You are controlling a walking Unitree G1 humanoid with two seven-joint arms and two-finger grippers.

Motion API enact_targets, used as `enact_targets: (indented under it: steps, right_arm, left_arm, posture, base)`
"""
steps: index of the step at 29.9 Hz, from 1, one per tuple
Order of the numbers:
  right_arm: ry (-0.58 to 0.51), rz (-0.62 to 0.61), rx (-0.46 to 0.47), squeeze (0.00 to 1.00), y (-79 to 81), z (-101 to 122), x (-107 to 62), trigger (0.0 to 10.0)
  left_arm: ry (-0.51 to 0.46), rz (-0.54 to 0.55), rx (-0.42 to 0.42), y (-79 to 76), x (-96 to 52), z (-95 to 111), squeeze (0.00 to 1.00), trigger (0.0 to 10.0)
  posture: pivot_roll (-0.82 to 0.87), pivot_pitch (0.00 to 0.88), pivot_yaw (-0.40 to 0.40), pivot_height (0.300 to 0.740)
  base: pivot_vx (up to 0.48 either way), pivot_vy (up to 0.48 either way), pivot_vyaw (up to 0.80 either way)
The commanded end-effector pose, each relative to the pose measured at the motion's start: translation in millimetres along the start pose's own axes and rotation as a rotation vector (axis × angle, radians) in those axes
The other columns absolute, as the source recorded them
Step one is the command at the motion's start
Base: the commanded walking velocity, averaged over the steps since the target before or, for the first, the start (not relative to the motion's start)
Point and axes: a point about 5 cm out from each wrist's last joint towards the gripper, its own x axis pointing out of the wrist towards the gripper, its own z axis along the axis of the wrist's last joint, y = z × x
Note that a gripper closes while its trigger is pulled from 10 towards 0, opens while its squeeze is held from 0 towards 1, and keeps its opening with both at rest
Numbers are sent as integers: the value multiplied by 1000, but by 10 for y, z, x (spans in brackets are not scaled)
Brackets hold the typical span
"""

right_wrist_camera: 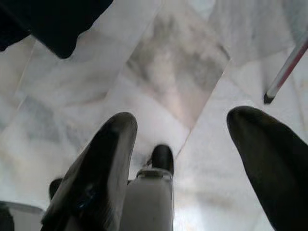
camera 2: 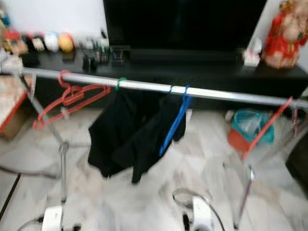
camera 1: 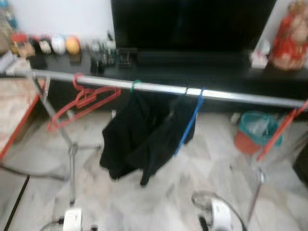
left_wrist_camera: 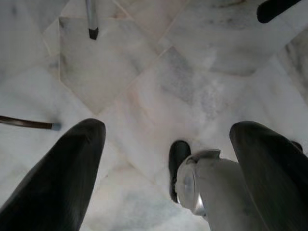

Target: Hang hanger

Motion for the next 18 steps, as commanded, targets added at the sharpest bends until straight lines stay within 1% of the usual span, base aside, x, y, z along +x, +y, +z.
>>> enact_targets:
  steps: [1, 2, 13, 18]
  right_arm:
    - [-24, 15, 6, 0, 59, 66, 14, 10000]
    - [-29, 17, 7, 0, 63, 70, 14, 10000]
    - [-30, 18, 10, 0, 72, 72, 15, 10000]
    - [-30, 21, 19, 0, 100, 68, 15, 10000]
  left_arm:
    - [27, 12, -14, 34, -15, -65, 0, 10000]
    - [25, 13, -14, 37, -15, -62, 0, 10000]
    - [-1, 12, -13, 36, -5, -6, 0, 10000]
    - [-10, 11, -26, 48, -2, 16, 0, 10000]
  posture:
    - [-10, 0, -20, 740]
    - [-12, 0, -20, 740]
    - [-3, 0, -21, 740]
    - [2, 0, -18, 740]
  base:
    - [0, 262, 0]
    - [0, 262, 0]
    - [0, 0, 0]
    - [0, 0, 0]
